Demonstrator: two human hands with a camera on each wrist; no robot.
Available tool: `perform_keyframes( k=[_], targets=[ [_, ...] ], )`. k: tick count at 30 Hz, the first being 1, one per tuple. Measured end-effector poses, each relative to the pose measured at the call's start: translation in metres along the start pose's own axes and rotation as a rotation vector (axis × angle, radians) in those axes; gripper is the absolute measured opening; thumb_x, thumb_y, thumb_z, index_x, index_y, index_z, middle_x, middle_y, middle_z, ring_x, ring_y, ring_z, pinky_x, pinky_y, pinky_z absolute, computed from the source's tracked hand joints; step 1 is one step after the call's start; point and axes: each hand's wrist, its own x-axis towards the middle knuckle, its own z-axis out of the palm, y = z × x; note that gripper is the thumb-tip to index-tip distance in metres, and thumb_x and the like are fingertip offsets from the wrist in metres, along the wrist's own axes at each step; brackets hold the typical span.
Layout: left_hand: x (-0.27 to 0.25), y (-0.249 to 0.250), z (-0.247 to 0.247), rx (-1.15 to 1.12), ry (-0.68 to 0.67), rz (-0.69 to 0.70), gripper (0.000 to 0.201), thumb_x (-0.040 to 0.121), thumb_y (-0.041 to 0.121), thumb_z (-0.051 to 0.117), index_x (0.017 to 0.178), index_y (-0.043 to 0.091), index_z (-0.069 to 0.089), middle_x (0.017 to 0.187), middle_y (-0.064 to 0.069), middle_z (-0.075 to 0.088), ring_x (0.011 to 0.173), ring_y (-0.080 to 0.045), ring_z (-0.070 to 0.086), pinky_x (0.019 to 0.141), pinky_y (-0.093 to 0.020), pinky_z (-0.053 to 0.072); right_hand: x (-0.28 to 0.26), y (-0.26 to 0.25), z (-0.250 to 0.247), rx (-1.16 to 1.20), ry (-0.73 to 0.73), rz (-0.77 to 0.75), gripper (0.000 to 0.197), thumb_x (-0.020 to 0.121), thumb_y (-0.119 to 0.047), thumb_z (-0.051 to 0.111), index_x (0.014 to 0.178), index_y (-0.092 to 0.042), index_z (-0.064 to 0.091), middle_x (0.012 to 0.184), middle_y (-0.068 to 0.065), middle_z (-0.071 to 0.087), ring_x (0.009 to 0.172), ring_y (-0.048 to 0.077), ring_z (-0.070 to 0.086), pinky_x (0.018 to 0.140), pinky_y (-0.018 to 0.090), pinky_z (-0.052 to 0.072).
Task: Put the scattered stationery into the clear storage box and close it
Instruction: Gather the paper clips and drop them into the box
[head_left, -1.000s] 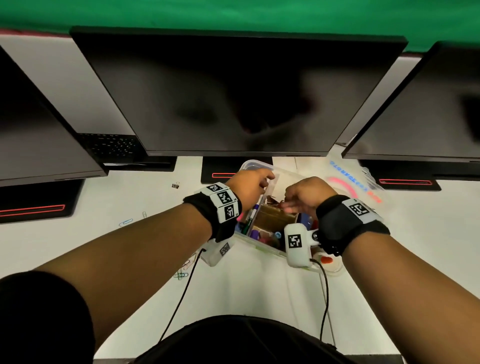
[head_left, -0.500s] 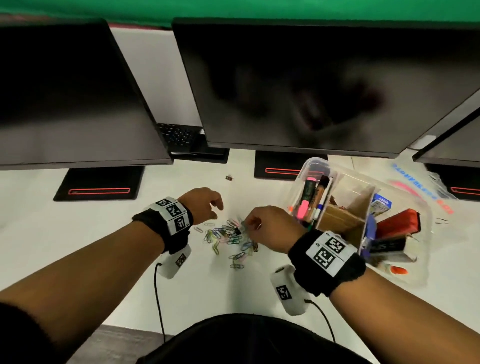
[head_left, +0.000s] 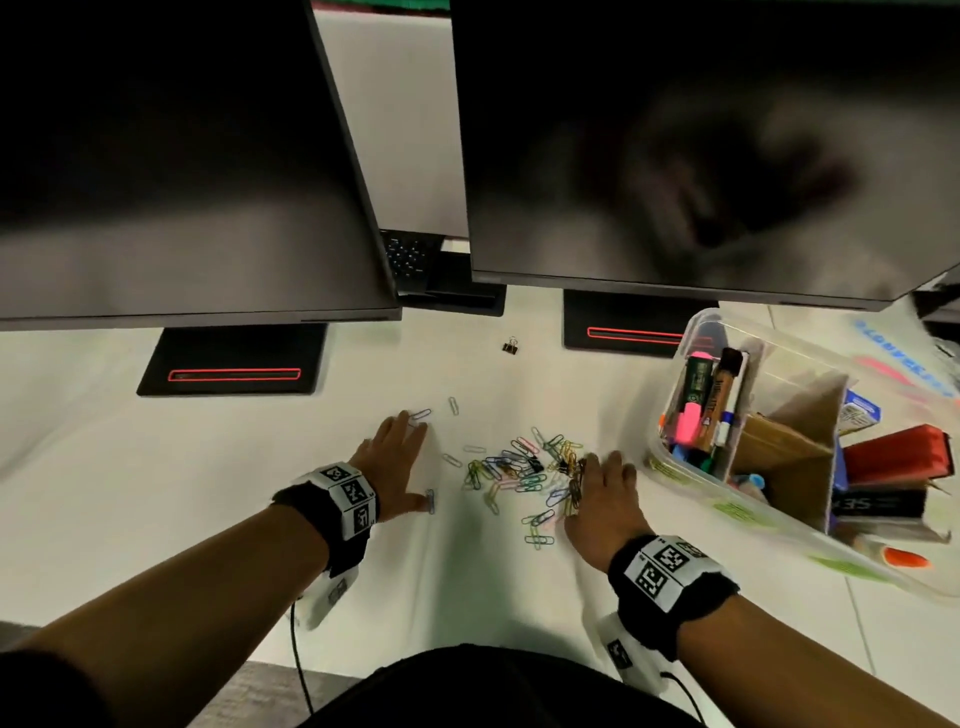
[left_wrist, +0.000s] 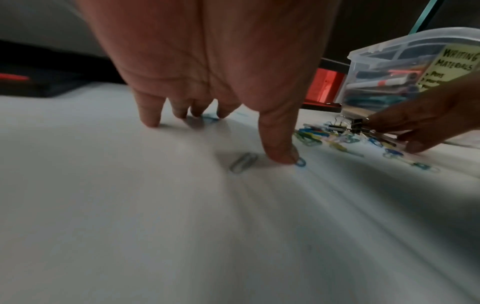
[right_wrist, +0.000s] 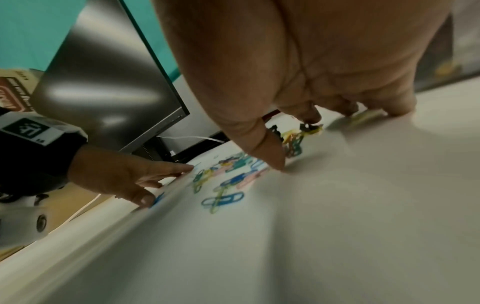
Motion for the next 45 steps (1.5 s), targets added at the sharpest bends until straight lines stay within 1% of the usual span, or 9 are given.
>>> perform_keyframes(
  k=[4, 8, 13, 19, 24, 27, 33, 39, 45],
  targets=[
    [0.004, 0.008, 0.006, 0.004, 0.001, 0.043, 0.098, 0.084, 0.058, 0.051, 0.15, 0.012, -0.005, 0.157, -0.013, -0.015, 0.147, -0.031, -0.008, 0.118, -0.049, 0.011, -0.001, -0.024, -0.003, 0.034, -0.041, -0.158, 0.078, 0.092, -0.022, 0.047, 0.147, 0.003, -0.002, 0.156, 0.022, -0.006, 0.145, 0.037, -0.007, 0.12, 0.04, -0.003],
    [0.01, 0.023, 0.009, -0.021, -0.002, 0.12, 0.083, 0.092, 0.048, 0.044, 0.15, 0.014, -0.004, 0.158, -0.011, -0.014, 0.147, -0.029, -0.008, 0.119, -0.047, 0.007, 0.007, -0.045, -0.015, 0.287, 0.008, -0.261, 0.07, 0.089, -0.01, 0.05, 0.149, -0.008, 0.014, 0.157, 0.013, 0.012, 0.146, 0.026, 0.012, 0.119, 0.028, 0.012],
    [0.009, 0.025, 0.003, -0.258, 0.069, 0.324, 0.059, 0.094, 0.019, 0.05, 0.147, 0.017, 0.025, 0.157, -0.005, 0.022, 0.147, -0.022, 0.015, 0.121, -0.031, 0.015, 0.043, -0.061, -0.055, 0.39, 0.172, -0.221, 0.055, 0.088, -0.008, 0.051, 0.141, -0.007, 0.035, 0.149, 0.012, 0.035, 0.137, 0.024, 0.034, 0.112, 0.025, 0.024],
    [-0.015, -0.011, -0.008, -0.295, 0.135, 0.09, 0.05, 0.091, 0.023, 0.055, 0.138, 0.024, 0.041, 0.141, -0.002, 0.043, 0.131, -0.02, 0.042, 0.11, -0.027, 0.032, 0.112, -0.084, -0.09, 0.311, 0.091, -0.147, 0.075, 0.088, -0.015, 0.053, 0.15, -0.015, 0.011, 0.159, 0.01, 0.003, 0.145, 0.026, 0.016, 0.116, 0.032, 0.02],
    [-0.028, -0.025, 0.003, -0.365, 0.017, -0.053, 0.075, 0.073, 0.03, 0.077, 0.136, 0.024, 0.037, 0.129, -0.003, 0.047, 0.115, -0.02, 0.053, 0.1, -0.034, 0.045, 0.122, -0.097, -0.086, 0.201, 0.017, -0.228, 0.08, 0.083, -0.023, 0.062, 0.148, -0.013, 0.015, 0.152, 0.011, 0.025, 0.138, 0.031, 0.026, 0.113, 0.043, 0.029],
    [-0.024, -0.018, 0.01, -0.433, 0.016, -0.1, 0.084, 0.068, 0.023, 0.082, 0.138, 0.02, 0.035, 0.126, -0.005, 0.047, 0.112, -0.023, 0.054, 0.098, -0.034, 0.046, 0.105, -0.108, -0.074, 0.07, -0.032, -0.365, 0.076, 0.086, -0.022, 0.059, 0.147, -0.011, 0.017, 0.156, 0.009, 0.016, 0.143, 0.028, 0.016, 0.117, 0.043, 0.022],
    [-0.01, 0.002, 0.004, -0.552, 0.075, -0.171, 0.065, 0.073, 0.007, 0.075, 0.129, 0.013, 0.043, 0.101, -0.006, 0.053, 0.087, -0.019, 0.052, 0.078, -0.025, 0.043, 0.064, -0.107, -0.049, -0.095, -0.181, -0.589, 0.075, 0.089, -0.023, 0.056, 0.149, -0.014, 0.013, 0.159, 0.005, 0.004, 0.146, 0.024, 0.004, 0.12, 0.043, 0.011],
    [0.005, 0.029, -0.007, -0.657, 0.114, -0.117, 0.05, 0.082, 0.003, 0.065, 0.127, 0.008, 0.043, 0.09, -0.004, 0.052, 0.074, -0.016, 0.05, 0.058, -0.012, 0.042, 0.025, -0.068, -0.039, -0.145, -0.25, -0.656, 0.067, 0.09, -0.019, 0.054, 0.148, -0.013, 0.022, 0.157, 0.009, 0.014, 0.145, 0.027, 0.013, 0.117, 0.036, 0.016],
    [0.012, 0.043, -0.019, -0.511, 0.192, -0.019, 0.055, 0.082, 0.017, 0.067, 0.132, 0.013, 0.044, 0.127, -0.011, 0.049, 0.119, -0.026, 0.05, 0.098, -0.028, 0.04, 0.023, -0.031, -0.049, 0.103, -0.02, -0.447, 0.071, 0.09, -0.023, 0.054, 0.15, -0.019, 0.014, 0.159, 0.006, 0.005, 0.146, 0.022, 0.008, 0.118, 0.028, 0.01]
  ],
)
